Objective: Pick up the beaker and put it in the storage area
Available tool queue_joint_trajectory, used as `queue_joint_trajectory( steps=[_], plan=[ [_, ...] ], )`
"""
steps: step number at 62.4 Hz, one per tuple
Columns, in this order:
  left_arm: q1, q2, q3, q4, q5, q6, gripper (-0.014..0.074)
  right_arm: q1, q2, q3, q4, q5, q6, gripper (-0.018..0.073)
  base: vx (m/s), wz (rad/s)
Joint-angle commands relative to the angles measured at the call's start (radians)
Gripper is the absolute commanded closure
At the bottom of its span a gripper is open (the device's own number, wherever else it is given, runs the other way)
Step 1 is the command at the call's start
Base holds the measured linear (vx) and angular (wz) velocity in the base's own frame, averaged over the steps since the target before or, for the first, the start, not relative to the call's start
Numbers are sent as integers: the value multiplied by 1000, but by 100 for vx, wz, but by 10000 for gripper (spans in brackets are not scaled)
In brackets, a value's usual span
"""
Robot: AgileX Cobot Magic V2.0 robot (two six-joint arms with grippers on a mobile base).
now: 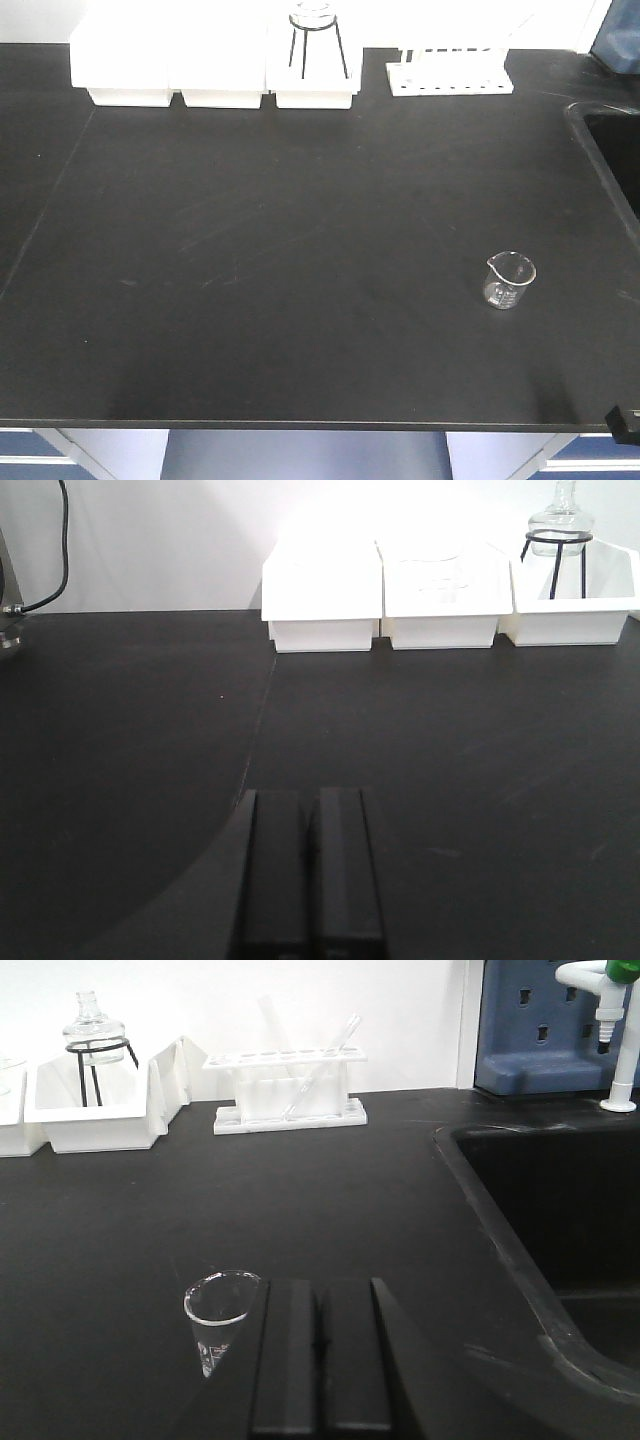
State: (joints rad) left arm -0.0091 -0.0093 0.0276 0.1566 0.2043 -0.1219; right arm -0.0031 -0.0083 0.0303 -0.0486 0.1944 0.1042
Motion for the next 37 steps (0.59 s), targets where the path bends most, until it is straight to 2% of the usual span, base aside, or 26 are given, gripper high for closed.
queue_joint_trajectory(
  steps=[1,37],
  plan=[
    [0,-15,-20,-7,-77,-8,603,0,-25,9,-5,-79,-4,565,0,0],
    [0,-15,-20,-7,-77,-8,603,0,-25,9,-5,-79,-4,565,0,0]
  ],
)
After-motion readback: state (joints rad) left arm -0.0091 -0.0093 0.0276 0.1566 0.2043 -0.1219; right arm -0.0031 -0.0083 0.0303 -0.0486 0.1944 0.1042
